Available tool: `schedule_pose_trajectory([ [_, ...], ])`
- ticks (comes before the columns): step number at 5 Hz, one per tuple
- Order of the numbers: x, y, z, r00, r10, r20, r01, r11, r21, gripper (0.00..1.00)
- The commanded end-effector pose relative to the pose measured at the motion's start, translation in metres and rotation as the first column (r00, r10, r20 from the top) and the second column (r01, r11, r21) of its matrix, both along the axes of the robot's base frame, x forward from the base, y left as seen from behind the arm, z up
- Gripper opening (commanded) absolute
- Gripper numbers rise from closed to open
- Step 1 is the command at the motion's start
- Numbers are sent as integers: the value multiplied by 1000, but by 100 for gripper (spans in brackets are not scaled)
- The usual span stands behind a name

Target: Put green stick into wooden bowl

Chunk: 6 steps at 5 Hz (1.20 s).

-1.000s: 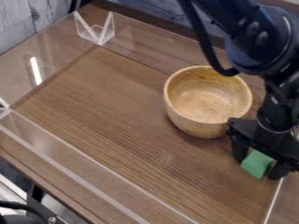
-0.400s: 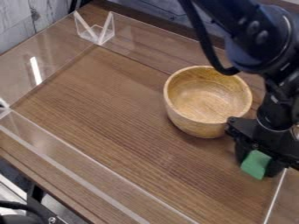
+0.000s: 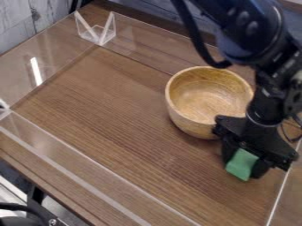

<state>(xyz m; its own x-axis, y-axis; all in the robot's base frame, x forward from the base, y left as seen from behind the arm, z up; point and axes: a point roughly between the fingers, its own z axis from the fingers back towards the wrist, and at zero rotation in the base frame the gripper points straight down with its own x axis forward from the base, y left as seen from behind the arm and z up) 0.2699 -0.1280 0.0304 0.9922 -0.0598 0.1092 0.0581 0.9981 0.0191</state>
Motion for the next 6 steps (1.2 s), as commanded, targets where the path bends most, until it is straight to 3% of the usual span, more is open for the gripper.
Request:
schedule_pose_trajectory([
  [1,10,7,44,998,21,62,-19,999,-34,0],
  [2,17,25,80,993,80,83,-75,995,-61,0],
  [3,35,62,101,985,134,104,-128,990,-62,0],
  [5,31,24,83,986,122,112,-114,990,-77,0],
  [6,31,36,81,985,132,115,-124,989,-79,0],
])
